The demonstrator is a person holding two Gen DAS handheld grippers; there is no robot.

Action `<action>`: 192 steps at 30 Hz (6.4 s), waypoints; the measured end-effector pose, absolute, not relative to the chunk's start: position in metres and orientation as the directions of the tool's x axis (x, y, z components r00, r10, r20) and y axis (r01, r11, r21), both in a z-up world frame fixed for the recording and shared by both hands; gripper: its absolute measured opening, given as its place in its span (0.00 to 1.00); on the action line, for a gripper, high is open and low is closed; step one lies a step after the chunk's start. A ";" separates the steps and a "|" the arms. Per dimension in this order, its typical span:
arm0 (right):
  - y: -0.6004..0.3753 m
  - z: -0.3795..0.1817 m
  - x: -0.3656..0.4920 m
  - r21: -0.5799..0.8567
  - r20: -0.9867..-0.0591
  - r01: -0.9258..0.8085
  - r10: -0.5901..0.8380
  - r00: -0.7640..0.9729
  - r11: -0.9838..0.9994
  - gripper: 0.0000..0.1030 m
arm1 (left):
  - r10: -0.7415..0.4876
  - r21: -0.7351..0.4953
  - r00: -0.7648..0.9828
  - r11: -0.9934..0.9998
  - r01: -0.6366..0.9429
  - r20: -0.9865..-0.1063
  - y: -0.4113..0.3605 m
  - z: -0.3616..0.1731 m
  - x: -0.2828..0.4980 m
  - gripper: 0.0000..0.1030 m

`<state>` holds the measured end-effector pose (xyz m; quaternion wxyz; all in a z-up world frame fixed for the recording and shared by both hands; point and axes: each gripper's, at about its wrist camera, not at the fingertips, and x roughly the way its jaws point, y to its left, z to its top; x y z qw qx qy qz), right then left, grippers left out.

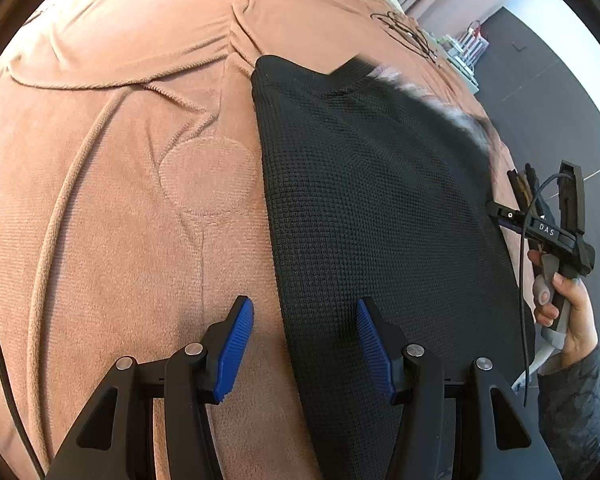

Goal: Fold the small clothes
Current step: 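Close both tools on the edge of the folded black shirt, then lift the folded shirt with both tools and carry it toward the bed's headboard, then lower the folded shirt onto the bedspread with both tools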

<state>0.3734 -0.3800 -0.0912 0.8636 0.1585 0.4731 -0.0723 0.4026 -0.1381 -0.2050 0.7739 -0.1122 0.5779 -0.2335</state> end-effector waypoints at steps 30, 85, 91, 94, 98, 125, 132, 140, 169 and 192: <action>-0.430 -0.121 0.391 0.667 -0.619 0.012 0.545 0.566 0.745 0.57 | -0.577 -0.562 0.262 0.816 0.136 -0.774 -0.138 -0.208 0.497 0.39; -0.294 0.071 0.201 0.292 -0.447 -0.343 0.444 0.776 0.893 0.12 | -0.632 -0.549 0.613 0.756 0.355 -0.474 -0.045 0.026 0.378 0.06; -0.255 0.079 0.198 0.266 -0.422 -0.402 0.480 0.769 0.876 0.12 | -0.587 -0.527 0.678 0.782 0.333 -0.442 0.004 0.055 0.352 0.06; -0.231 0.081 0.198 0.260 -0.416 -0.434 0.506 0.756 0.862 0.12 | -0.561 -0.513 0.706 0.797 0.318 -0.433 0.029 0.065 0.341 0.06; -0.206 0.082 0.207 0.286 -0.414 -0.464 0.545 0.729 0.838 0.12 | -0.510 -0.493 0.747 0.823 0.281 -0.426 0.074 0.077 0.325 0.06; -0.025 0.061 0.339 0.269 -0.443 -0.706 0.735 0.514 0.655 0.12 | -0.134 -0.452 0.912 0.890 -0.062 -0.387 0.359 0.110 0.246 0.06; 0.002 0.044 0.361 0.288 -0.462 -0.738 0.763 0.451 0.611 0.12 | -0.029 -0.439 0.911 0.882 -0.170 -0.411 0.415 0.103 0.233 0.06; 0.014 0.017 0.406 0.324 -0.482 -0.743 0.778 0.403 0.586 0.12 | 0.053 -0.404 0.896 0.880 -0.251 -0.440 0.455 0.089 0.248 0.06; -0.089 -0.111 0.651 0.481 -0.592 -0.601 0.742 0.315 0.639 0.12 | 0.080 -0.287 0.721 0.883 -0.371 -0.688 0.481 -0.066 0.455 0.06; -0.113 -0.133 0.657 0.465 -0.674 -0.472 0.645 0.360 0.749 0.73 | 0.089 -0.251 0.601 0.853 -0.458 -0.795 0.464 -0.121 0.412 0.46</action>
